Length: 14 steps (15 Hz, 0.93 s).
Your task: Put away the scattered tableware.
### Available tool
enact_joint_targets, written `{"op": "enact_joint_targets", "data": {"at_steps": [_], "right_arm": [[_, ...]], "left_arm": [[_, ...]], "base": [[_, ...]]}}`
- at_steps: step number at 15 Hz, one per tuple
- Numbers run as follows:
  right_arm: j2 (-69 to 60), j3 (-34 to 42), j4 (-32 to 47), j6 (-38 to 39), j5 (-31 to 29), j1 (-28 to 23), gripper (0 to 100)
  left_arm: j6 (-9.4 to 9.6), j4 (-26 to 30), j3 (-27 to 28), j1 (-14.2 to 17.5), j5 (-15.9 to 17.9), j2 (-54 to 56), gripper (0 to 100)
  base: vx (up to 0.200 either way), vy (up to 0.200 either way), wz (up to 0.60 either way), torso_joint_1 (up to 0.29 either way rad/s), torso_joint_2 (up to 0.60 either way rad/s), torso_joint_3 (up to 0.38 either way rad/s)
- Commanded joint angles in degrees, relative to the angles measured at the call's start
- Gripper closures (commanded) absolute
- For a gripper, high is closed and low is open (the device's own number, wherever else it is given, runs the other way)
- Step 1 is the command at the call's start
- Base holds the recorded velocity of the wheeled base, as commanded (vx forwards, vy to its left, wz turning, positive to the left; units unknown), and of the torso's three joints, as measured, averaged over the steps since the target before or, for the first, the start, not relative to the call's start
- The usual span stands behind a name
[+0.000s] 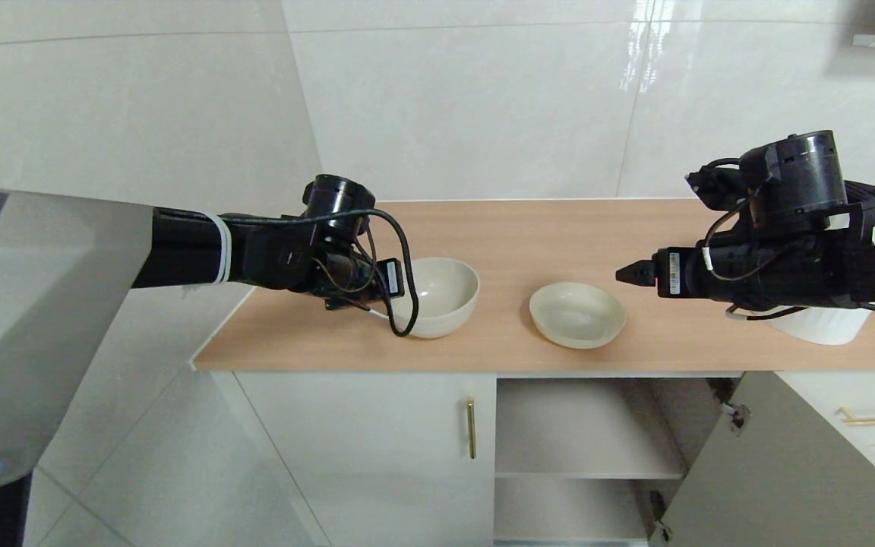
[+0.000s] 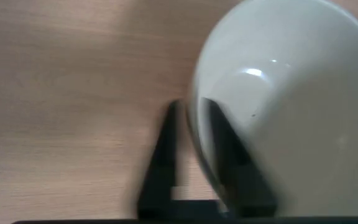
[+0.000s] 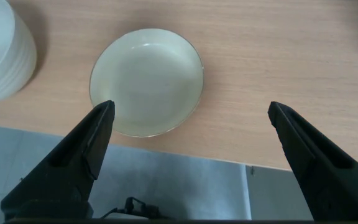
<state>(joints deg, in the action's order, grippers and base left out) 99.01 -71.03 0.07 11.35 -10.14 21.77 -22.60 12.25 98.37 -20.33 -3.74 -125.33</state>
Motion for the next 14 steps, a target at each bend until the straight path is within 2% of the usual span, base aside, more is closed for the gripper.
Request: {"op": "enact_joint_targets", "data": {"at_steps": [1, 5, 8, 9, 11, 14], "right_arm": [[0.8, -0.4, 0.2, 0.0, -0.1, 0.0, 0], [8.0, -6.0, 5.5, 1.6, -5.5, 0.3, 0], [14.4, -8.7, 5.5, 4.4, -8.8, 1.5, 0], [16.7, -10.0, 5.5, 5.0, -10.1, 1.5, 0], [18.7, -11.7, 5.5, 6.8, -10.2, 1.3, 0], [20.6, -12.3, 5.0, 7.1, -10.2, 1.1, 0]], "left_arm": [[-0.07, 0.1, -0.8, -0.3, 0.0, 3.6, 100], [-0.16, -0.1, -7.0, -2.6, 0.1, 13.4, 100], [-0.34, -0.2, -8.0, -2.6, 0.5, 15.5, 100], [-0.43, -0.1, -8.6, -2.6, 1.5, 16.6, 100], [-0.43, -0.1, -9.4, -2.6, 4.1, 18.0, 100], [-0.43, 0.0, -9.9, -2.7, 4.5, 18.8, 100]], "base": [[0.0, 0.0, 0.0, 0.0, 0.0, 0.0], [0.0, 0.0, 0.0, 0.0, 0.0, 0.0], [0.0, 0.0, 0.0, 0.0, 0.0, 0.0], [0.0, 0.0, 0.0, 0.0, 0.0, 0.0], [0.0, 0.0, 0.0, 0.0, 0.0, 0.0], [0.0, 0.0, 0.0, 0.0, 0.0, 0.0]]}}
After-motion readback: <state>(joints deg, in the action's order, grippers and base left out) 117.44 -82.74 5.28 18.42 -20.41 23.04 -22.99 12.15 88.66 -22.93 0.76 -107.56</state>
